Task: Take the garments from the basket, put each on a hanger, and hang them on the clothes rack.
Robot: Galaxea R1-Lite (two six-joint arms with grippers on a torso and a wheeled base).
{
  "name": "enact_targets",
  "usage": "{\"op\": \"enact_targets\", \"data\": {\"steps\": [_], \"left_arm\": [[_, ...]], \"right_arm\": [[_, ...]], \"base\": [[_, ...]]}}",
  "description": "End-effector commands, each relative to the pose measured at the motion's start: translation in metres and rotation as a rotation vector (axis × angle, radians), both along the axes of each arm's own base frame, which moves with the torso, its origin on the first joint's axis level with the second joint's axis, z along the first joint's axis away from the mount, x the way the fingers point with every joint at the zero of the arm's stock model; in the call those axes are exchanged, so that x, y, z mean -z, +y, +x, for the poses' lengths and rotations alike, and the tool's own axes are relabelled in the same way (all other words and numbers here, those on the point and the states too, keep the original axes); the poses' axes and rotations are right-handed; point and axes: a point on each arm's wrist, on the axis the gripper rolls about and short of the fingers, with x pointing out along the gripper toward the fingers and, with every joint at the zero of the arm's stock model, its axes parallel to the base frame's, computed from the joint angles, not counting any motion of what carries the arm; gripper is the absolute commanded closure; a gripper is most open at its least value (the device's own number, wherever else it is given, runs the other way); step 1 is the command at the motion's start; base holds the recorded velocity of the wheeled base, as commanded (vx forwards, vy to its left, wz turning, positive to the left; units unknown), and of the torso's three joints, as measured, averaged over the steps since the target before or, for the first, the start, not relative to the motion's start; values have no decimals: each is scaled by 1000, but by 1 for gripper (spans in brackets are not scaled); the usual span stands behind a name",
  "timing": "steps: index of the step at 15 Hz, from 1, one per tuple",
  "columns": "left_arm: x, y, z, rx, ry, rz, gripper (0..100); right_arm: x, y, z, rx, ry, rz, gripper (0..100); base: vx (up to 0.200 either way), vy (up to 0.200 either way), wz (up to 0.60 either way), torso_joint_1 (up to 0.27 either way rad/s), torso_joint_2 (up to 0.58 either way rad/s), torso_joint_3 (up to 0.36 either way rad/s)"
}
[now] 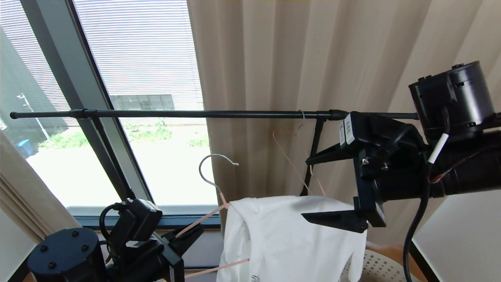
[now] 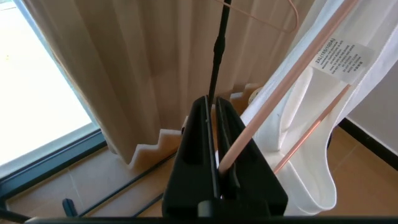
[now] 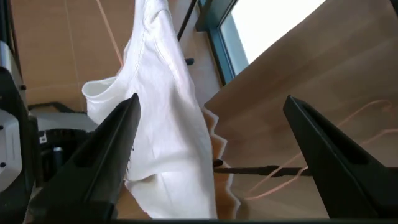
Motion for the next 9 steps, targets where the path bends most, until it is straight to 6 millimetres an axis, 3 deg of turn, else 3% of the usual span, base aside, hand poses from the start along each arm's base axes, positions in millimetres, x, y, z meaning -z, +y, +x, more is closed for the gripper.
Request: {"op": "enact_targets", "data": {"steps": [1, 4, 6, 9], "left_arm": [[4, -2, 0, 32, 16, 8, 100], [3, -1, 0, 42, 11, 7, 100], [2, -1, 0, 42, 9, 7, 100], [2, -1, 0, 43, 9, 6, 100]], "right_arm": [[0, 2, 45, -118, 92, -131, 0], [6, 16, 55, -203, 195, -172, 0], [22, 44, 52, -282, 236, -194, 0], [30, 66, 51, -327, 247, -202, 0]], "base": [[0, 0, 0, 0, 0, 0], [0, 0, 0, 0, 0, 0], [0, 0, 0, 0, 0, 0], [0, 0, 0, 0, 0, 0]]}}
